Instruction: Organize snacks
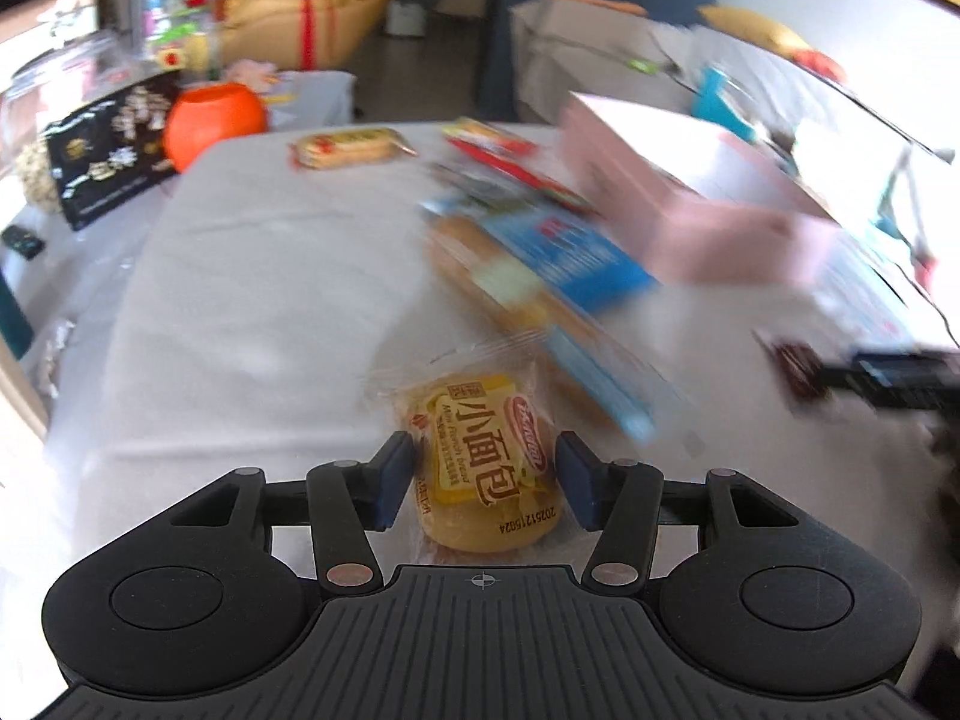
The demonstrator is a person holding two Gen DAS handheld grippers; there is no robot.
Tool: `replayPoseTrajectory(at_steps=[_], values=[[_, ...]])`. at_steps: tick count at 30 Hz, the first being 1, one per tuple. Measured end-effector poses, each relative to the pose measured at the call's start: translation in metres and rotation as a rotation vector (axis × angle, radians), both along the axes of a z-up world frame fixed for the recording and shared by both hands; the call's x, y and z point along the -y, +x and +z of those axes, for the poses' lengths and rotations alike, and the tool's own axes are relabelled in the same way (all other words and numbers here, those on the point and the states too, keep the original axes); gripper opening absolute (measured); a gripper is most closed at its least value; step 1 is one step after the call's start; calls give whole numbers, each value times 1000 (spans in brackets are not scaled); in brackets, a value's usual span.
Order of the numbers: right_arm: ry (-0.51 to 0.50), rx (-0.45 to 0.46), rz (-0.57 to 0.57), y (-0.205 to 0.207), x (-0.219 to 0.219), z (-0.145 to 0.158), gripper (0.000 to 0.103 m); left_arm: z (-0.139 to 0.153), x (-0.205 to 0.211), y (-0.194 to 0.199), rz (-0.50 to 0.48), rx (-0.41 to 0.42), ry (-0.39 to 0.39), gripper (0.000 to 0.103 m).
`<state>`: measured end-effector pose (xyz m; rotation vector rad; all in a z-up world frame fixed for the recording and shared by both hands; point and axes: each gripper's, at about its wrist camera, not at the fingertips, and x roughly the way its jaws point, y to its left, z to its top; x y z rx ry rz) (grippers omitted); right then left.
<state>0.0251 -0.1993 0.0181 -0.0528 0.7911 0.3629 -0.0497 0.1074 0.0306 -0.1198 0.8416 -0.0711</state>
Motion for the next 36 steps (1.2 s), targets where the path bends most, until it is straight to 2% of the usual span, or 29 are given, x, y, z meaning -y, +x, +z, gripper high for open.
replayPoseTrajectory(at_steps=[4,7,11,16,19,21,23,25,28,30,31,33,34,35,36], values=[[17,13,12,-3,1,-5,80,3,19,-16,-92,-48,-10,58],[5,44,31,-9,-7,-9,91,4,32,-21,-170,-83,-65,58],[-62,38,75,-9,-22,-12,103,-2,55,-9,-208,-54,-76,59],[-55,33,76,-9,-20,-11,103,-10,76,19,-179,-6,-89,63],[-53,14,95,-6,-19,-8,103,-15,81,34,-168,-9,-103,69],[-43,16,72,-4,-19,-6,98,-15,84,37,-172,-4,-90,69],[-44,27,60,-3,-20,-4,82,-15,87,35,-184,-3,-64,69],[-35,24,72,-1,-24,-1,72,-15,89,34,-189,-3,-52,70],[-36,18,84,3,-34,-1,71,-15,92,32,-187,-6,-33,71],[-66,37,83,4,-42,-2,67,-14,94,33,-189,-11,-24,70],[-81,50,83,3,-45,-1,56,-14,93,33,-190,-13,-26,69],[-75,50,93,2,-43,5,49,-10,91,31,-185,-4,-39,65],[-64,54,92,1,-40,8,36,-8,91,28,-185,14,-41,64],[-62,59,92,0,-36,12,17,-5,91,25,-185,36,-45,63],[-59,56,92,-1,-31,14,15,-3,91,24,-186,51,-53,62]])
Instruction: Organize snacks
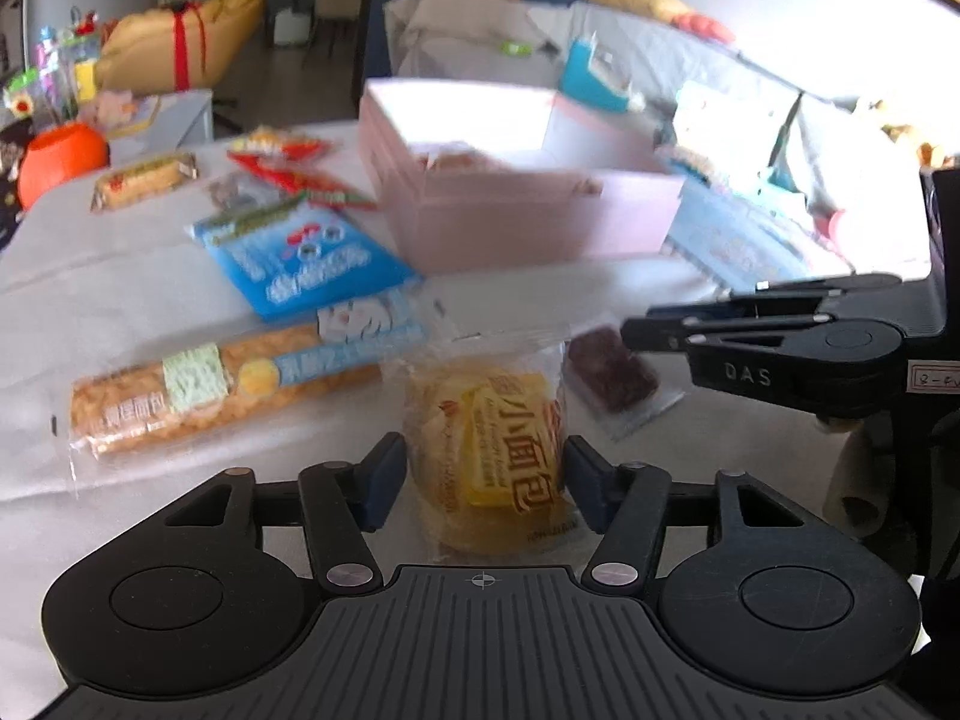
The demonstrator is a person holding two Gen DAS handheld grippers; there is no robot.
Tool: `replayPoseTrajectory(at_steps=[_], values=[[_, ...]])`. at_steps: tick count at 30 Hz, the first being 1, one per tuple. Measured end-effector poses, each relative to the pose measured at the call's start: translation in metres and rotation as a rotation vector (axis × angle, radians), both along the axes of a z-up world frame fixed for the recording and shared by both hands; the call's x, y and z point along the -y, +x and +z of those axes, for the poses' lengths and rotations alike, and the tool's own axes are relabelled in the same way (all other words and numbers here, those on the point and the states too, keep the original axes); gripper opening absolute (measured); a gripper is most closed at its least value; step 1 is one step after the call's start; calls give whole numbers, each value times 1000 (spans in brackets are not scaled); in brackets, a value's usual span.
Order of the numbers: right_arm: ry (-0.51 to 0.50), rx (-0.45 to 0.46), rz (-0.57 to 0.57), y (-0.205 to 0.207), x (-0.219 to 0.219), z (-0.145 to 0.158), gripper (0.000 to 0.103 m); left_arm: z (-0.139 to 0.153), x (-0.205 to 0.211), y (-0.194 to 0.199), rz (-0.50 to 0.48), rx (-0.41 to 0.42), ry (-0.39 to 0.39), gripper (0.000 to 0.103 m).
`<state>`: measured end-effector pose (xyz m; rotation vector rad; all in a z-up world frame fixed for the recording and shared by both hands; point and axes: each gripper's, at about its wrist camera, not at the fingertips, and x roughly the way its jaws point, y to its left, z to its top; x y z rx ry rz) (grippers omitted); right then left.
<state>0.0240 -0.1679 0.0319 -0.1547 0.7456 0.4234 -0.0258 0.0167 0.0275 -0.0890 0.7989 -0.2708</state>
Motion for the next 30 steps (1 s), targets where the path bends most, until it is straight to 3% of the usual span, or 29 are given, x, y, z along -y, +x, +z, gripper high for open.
replayPoseTrajectory(at_steps=[6,15,17,27,30], values=[[26,23,20,-8,19,7,16,6,5,3,-21,6,-25,61],[93,-53,31,-2,8,-9,32,-6,5,2,-12,-38,-6,62],[102,-49,34,-2,4,-9,40,-8,2,2,-2,-45,-18,62],[39,-23,81,1,-12,-13,41,-13,1,0,14,-40,-45,66],[13,-22,88,0,-12,-10,38,-12,2,-2,5,-33,-38,62]])
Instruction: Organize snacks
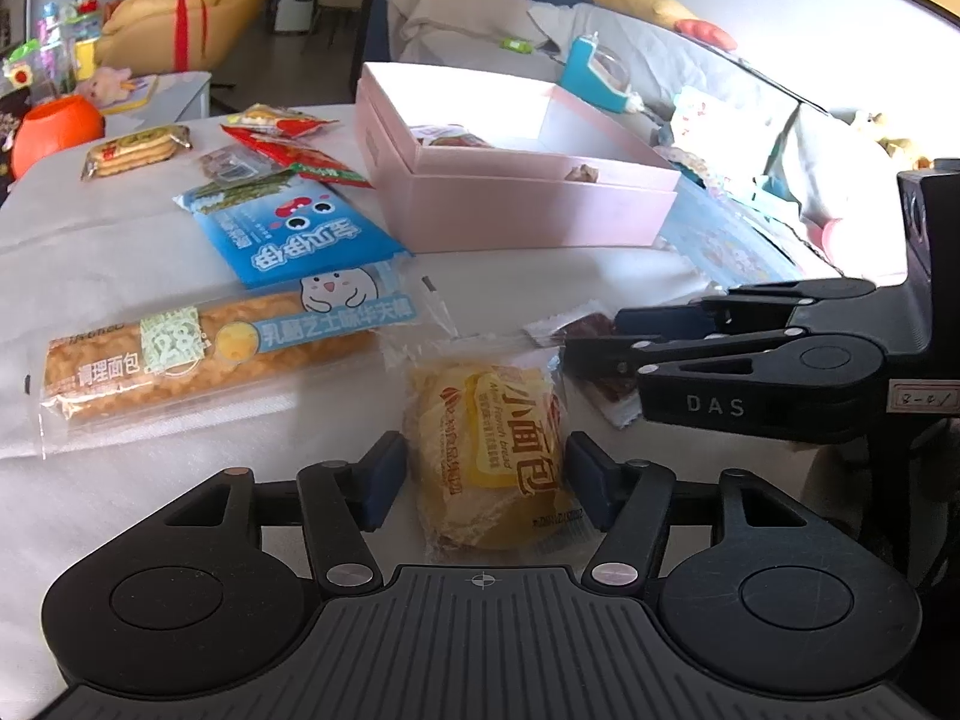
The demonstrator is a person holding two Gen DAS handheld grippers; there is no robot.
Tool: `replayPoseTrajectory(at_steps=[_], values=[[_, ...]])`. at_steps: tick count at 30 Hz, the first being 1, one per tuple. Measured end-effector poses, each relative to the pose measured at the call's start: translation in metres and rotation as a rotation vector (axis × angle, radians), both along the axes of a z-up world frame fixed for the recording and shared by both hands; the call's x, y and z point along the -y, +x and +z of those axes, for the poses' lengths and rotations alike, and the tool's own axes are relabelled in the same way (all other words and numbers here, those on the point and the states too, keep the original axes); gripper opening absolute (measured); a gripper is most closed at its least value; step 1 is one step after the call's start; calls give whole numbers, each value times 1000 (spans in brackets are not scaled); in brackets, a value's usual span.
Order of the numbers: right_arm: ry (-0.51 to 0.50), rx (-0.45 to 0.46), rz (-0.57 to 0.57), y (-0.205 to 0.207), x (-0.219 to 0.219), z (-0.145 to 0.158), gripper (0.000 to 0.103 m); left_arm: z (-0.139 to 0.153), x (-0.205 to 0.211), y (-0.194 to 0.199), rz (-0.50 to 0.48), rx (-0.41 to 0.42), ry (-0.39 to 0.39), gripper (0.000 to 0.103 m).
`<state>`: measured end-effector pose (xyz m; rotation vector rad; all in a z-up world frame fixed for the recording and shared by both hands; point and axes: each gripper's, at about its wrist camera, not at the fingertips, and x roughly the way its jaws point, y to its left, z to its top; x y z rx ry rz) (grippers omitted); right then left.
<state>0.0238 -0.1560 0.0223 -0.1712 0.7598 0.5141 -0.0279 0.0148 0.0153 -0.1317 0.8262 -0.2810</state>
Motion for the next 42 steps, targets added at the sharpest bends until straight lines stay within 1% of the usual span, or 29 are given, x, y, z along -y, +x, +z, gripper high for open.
replayPoseTrajectory(at_steps=[1,3,7,11,13,15,16,17,18,19,20,21,23,25,27,28,30,32,33,34,36,37,38,39,42], values=[[-14,15,-6,-2,1,2,38,1,0,-1,-2,4,0,61],[-11,41,-22,-5,7,7,38,6,0,-4,-8,32,-3,56],[64,91,-76,-3,33,34,38,31,-6,4,-20,117,-64,54],[152,159,-130,8,58,63,38,63,-10,24,-11,229,-75,54],[155,192,-158,15,62,71,38,79,-15,45,-11,264,-124,54],[151,239,-174,28,61,82,38,98,-19,78,-18,309,-196,55],[164,263,-178,39,59,90,38,105,-21,98,-25,318,-225,55],[182,276,-179,49,57,96,38,108,-22,118,-30,307,-238,55],[199,285,-183,60,56,100,38,107,-23,141,-26,267,-242,55],[203,278,-200,74,53,102,42,103,-25,157,-8,234,-244,54],[191,263,-218,85,50,100,49,97,-28,169,18,212,-245,53],[179,254,-232,91,48,98,50,92,-32,174,30,203,-243,53],[151,241,-234,92,44,88,50,81,-39,172,25,188,-236,53],[129,240,-210,82,42,77,51,72,-50,162,14,179,-227,53],[102,237,-191,68,39,66,54,65,-63,152,11,171,-183,53],[89,226,-173,62,38,60,56,62,-69,148,26,167,-151,53],[81,193,-134,52,34,51,58,57,-89,143,91,158,-97,53],[90,156,-99,44,29,44,62,55,-114,145,182,163,-80,53],[97,134,-74,39,23,39,63,56,-127,147,234,179,-72,53],[99,119,-59,36,19,34,64,59,-139,151,276,213,-46,53],[103,99,-43,31,9,26,64,65,-156,168,335,285,41,53],[106,84,-36,29,5,21,64,67,-165,179,359,291,69,53],[109,61,-30,28,0,16,64,66,-175,193,380,271,77,53],[110,36,-26,28,-3,12,64,63,-185,208,387,233,62,53],[120,-4,-10,26,-4,7,64,43,-208,239,357,116,-9,53]])
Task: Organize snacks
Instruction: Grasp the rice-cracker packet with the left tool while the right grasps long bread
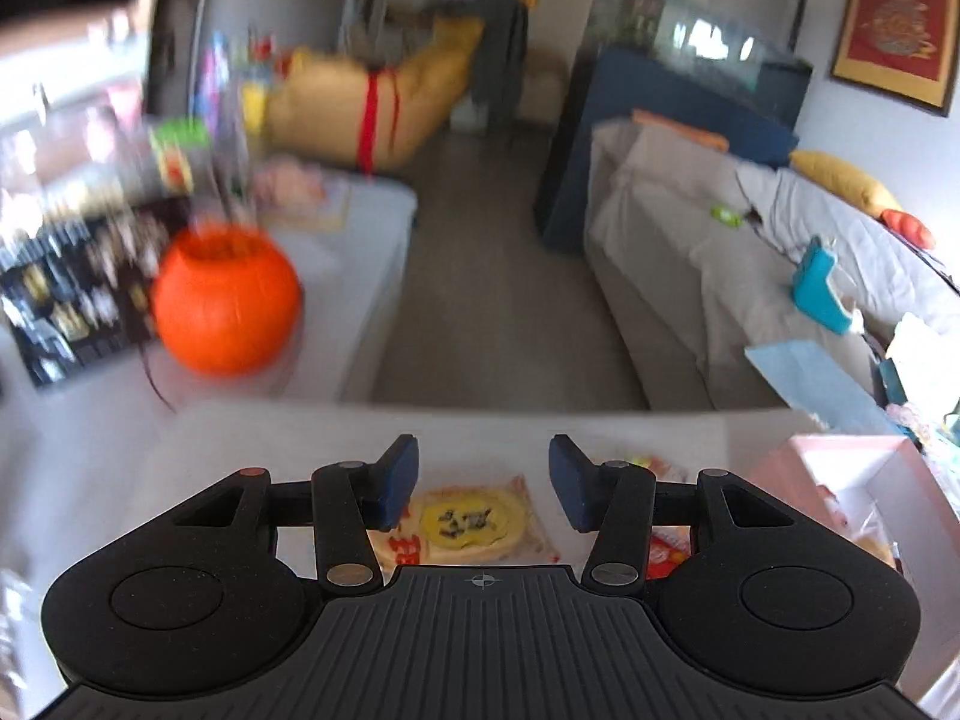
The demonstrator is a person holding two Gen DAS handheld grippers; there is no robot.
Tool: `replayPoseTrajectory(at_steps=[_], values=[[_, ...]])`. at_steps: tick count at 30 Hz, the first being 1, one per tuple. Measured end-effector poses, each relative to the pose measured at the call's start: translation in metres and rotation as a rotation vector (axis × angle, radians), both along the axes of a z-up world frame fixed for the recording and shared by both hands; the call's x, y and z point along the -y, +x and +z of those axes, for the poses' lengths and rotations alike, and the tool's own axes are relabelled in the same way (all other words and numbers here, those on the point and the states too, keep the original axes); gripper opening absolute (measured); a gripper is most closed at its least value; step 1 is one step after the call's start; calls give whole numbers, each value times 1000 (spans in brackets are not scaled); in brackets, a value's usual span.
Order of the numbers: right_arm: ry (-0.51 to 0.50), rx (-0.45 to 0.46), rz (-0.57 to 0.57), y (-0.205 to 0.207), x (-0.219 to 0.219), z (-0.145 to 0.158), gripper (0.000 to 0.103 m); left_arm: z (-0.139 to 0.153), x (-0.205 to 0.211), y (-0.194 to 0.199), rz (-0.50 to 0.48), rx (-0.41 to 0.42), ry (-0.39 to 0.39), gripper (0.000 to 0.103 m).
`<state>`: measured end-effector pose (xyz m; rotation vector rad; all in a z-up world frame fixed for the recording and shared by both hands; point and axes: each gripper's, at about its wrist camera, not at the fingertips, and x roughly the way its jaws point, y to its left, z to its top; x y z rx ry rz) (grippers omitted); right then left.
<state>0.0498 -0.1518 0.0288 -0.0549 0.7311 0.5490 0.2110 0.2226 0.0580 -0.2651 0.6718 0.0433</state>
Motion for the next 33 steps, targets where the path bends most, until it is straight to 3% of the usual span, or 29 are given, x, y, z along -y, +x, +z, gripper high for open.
replayPoseTrajectory(at_steps=[2,5,9,14,18,20,25,27,29,33], values=[[0,0,21,-7,1,3,64,-17,-7,15,-47,-105,5,53],[-4,-8,80,-14,0,7,67,-22,-11,15,-83,-97,113,52],[-14,-8,216,-19,-22,15,67,-21,-12,17,-107,-114,179,54],[-95,59,380,-23,-76,24,68,-25,-13,26,-108,-123,130,52],[-157,79,450,-21,-113,22,69,-30,-13,13,-183,-142,42,51],[-180,101,477,-19,-128,17,70,-34,-6,-4,-233,-171,46,43],[-174,45,534,-14,-152,4,70,-39,21,-61,-308,-161,120,44],[-170,50,533,-21,-153,4,61,-39,26,-77,-299,-166,108,44],[-176,48,524,-29,-148,6,43,-38,31,-89,-278,-171,97,44],[-110,-39,455,-34,-114,11,30,-38,44,-112,-229,-161,144,44]])
